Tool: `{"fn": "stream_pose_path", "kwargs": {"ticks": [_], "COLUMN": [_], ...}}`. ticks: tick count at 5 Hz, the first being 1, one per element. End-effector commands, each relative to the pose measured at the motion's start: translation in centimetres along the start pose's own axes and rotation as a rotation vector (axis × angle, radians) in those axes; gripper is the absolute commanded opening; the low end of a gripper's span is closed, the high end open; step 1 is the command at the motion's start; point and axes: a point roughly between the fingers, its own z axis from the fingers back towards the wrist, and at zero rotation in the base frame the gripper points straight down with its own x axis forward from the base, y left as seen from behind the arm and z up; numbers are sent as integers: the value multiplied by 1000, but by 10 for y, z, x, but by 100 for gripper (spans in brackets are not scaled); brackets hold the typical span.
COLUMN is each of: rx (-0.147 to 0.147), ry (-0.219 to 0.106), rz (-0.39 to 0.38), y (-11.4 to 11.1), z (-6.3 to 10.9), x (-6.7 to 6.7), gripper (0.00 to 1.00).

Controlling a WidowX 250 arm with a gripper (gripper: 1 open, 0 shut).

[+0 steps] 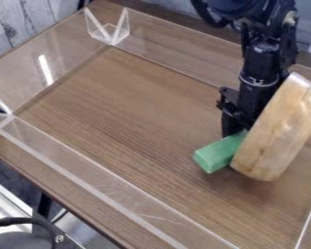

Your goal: Remove the green block from inside the brown bowl and put it on the table

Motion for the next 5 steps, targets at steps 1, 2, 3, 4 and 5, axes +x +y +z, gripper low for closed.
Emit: {"fn": "stream_pose_path", "kwargs": {"ticks": [1, 2, 3, 4, 5], "rx": [17, 20, 24, 21, 23], "ry": [-63, -68, -72, -72, -75], "rz": [-2, 4, 10, 11, 15], "y": [1, 2, 3, 3, 4], "z": [19, 22, 24, 23, 25], "x": [8, 8, 7, 8, 7], "gripper": [0, 0, 0, 0, 0]}}
